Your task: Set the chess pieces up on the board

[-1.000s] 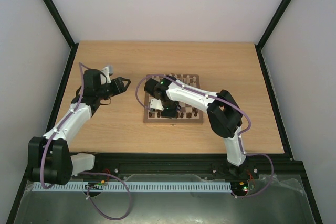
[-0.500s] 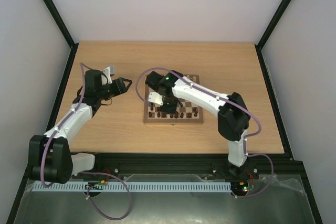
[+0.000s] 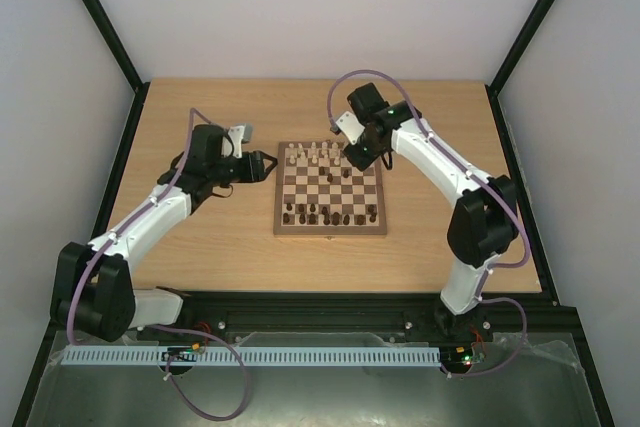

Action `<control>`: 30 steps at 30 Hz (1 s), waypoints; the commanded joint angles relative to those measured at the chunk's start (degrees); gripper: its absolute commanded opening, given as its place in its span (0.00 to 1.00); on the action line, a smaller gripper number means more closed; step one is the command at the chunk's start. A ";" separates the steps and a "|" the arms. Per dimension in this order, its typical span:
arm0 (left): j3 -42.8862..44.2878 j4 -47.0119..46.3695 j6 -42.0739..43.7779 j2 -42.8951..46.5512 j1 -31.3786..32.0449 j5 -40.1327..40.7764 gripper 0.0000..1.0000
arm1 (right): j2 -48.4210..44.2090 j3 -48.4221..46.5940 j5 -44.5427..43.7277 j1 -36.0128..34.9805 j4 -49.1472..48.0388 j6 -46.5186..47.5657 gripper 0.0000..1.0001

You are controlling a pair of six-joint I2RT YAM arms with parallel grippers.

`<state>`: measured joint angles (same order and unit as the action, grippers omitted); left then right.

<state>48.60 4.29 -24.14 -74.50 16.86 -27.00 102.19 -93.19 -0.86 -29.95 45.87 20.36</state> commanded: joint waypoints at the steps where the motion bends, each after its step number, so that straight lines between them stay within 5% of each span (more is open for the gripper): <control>1: 1.49 4.39 5.79 0.13 0.34 1.97 0.54 | 3.40 1.99 0.11 1.20 -5.29 -3.41 0.28; 17: -1.05 2.23 7.63 -0.46 0.43 3.73 0.54 | 13.98 2.28 -1.11 1.65 -11.05 -6.09 0.32; 30: -0.81 2.38 7.55 -1.08 0.43 3.46 0.54 | 17.15 2.22 1.83 1.65 -10.80 -6.90 0.18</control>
<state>47.55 5.98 -17.21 -75.00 17.08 -23.46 118.08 -91.37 -0.30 -28.47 34.26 14.28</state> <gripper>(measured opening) 0.542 0.212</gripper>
